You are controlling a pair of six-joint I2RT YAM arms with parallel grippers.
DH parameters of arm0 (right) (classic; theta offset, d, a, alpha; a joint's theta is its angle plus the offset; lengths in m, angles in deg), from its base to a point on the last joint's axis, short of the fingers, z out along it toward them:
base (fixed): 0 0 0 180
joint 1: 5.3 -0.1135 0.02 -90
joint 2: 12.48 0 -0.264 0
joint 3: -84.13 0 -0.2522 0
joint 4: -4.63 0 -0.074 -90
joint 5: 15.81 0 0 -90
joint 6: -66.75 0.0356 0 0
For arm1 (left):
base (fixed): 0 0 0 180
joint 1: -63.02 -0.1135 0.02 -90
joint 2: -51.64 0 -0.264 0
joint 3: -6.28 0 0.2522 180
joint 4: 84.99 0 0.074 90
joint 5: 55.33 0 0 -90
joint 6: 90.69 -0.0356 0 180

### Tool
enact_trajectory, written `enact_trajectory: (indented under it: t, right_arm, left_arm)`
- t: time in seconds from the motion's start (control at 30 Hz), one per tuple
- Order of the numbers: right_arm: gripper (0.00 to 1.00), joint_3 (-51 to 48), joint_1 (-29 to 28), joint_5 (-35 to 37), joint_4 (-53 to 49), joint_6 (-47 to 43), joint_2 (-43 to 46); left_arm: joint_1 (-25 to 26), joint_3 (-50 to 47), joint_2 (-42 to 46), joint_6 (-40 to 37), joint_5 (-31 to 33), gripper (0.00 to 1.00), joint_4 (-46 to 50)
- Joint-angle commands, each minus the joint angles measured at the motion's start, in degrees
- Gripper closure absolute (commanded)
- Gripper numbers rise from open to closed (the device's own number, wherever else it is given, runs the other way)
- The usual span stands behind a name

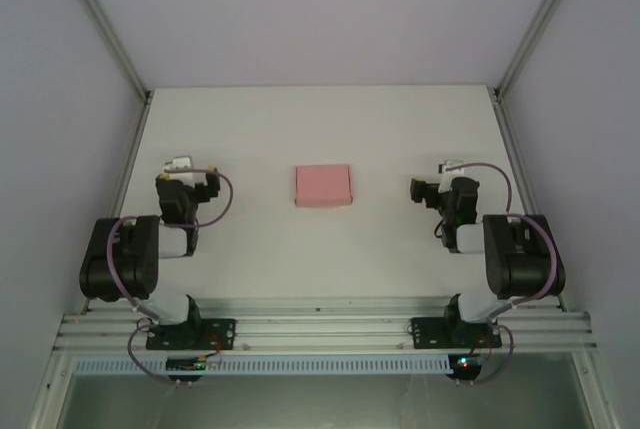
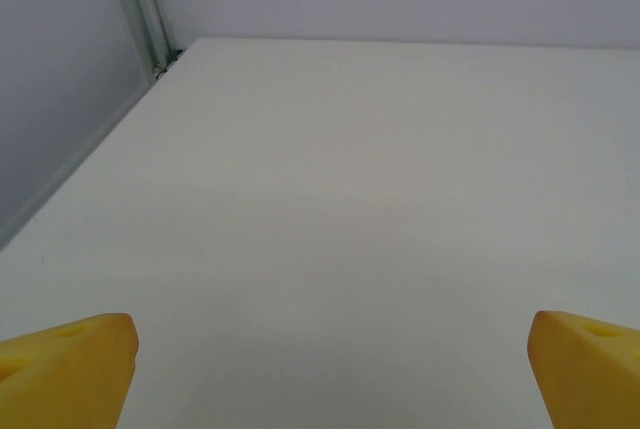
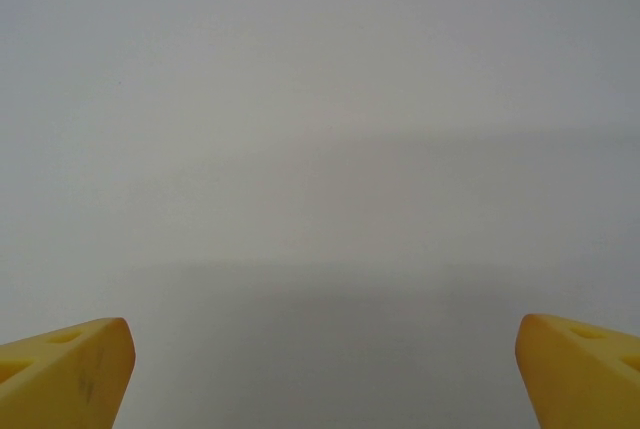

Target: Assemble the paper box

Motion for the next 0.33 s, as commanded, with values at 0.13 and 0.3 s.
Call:
enact_trajectory:
  t: [0.13,0.3]
  right_arm:
    - [0.01,1.25,-0.11,0.08,0.13,0.72,-0.31]
    - [0.01,1.28,-0.09,0.00,0.20,0.70,-0.26]
  left_arm:
    - [0.21,0.18,0.49,0.23,-1.22,0.00,4.02]
    - [0.21,0.20,0.42,0.19,-1.26,0.00,4.03]
